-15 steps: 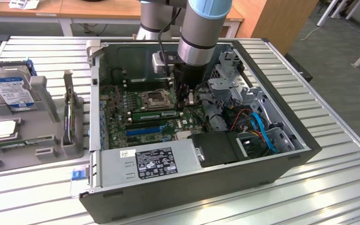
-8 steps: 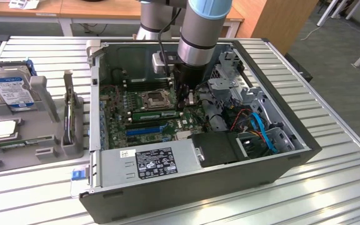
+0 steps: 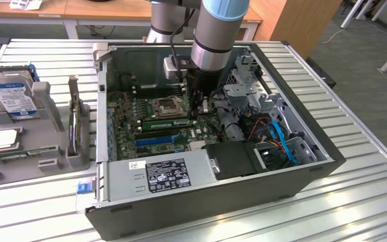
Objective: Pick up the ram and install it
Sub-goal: 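Press down the ram until it locks into place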
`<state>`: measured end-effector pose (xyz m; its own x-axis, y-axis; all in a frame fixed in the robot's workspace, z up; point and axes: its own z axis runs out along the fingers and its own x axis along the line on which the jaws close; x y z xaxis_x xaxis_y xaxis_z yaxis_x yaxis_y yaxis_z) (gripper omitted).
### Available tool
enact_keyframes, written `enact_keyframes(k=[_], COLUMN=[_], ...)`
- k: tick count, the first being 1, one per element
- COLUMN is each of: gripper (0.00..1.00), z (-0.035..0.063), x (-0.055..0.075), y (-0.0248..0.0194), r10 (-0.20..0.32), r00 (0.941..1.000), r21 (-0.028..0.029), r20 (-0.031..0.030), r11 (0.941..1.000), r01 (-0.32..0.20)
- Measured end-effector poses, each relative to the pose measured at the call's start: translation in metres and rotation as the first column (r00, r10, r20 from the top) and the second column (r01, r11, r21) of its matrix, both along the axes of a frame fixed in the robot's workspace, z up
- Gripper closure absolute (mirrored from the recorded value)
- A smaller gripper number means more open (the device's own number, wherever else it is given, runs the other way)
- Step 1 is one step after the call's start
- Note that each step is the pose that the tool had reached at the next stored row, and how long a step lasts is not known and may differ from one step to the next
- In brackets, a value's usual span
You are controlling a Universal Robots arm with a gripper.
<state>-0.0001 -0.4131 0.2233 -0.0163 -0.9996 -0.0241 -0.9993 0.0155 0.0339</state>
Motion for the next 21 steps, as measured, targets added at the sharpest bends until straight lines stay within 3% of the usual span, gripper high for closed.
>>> enact_keyframes(k=[6, 17, 21], gripper=[0.90, 0.90, 0.90], z=[0.0005, 0.0180, 0.0187], x=[0.000, 0.000, 0.000], y=[0.0000, 0.0000, 0.0000], r10=[0.000, 0.000, 0.000], r00=[1.0000, 1.0000, 1.0000], r21=[0.0001, -0.0002, -0.0001], r20=[-0.0001, 0.0000, 0.0000], r11=[1.0000, 1.0000, 1.0000], r01=[0.000, 0.000, 0.000])
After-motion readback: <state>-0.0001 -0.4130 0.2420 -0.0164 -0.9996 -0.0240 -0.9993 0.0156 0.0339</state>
